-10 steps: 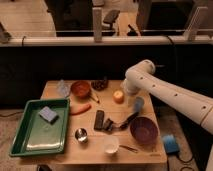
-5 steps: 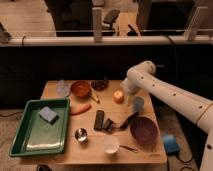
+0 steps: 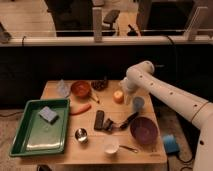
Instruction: Place apple in metal cup
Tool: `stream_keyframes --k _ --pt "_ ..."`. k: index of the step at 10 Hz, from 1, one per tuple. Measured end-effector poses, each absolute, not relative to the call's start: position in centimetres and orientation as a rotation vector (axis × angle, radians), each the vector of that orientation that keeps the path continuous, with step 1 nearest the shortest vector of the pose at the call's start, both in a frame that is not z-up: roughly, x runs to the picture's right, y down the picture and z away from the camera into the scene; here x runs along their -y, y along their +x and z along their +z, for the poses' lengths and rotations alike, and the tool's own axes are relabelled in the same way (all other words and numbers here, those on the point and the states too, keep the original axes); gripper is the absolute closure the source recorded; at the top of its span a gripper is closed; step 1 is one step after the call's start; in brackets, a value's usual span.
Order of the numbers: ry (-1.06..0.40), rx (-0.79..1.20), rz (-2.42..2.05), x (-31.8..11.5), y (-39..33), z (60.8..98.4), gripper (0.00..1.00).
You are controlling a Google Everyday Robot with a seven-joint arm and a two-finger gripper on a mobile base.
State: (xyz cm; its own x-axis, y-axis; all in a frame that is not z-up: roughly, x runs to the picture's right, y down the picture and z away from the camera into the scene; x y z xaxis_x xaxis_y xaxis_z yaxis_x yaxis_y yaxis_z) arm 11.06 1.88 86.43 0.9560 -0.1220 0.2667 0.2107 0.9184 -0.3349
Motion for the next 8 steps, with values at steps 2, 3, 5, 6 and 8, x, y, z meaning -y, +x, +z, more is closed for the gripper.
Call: stream_keyframes --k 2,3,5,6,8 --pt "-0.367 0.255 -0.176 -1.5 10.9 87.2 0.20" --pt "-0.367 0.261 -0.178 -1.5 10.7 87.5 0.20" --pt "-0.369 0.273 -0.184 -1.4 10.1 88.2 0.20" --pt "-0.370 0.276 -0.184 -1.4 10.2 88.5 0.20" --pt "-0.372 0.286 -0.189 -1.3 10.0 89.1 0.20"
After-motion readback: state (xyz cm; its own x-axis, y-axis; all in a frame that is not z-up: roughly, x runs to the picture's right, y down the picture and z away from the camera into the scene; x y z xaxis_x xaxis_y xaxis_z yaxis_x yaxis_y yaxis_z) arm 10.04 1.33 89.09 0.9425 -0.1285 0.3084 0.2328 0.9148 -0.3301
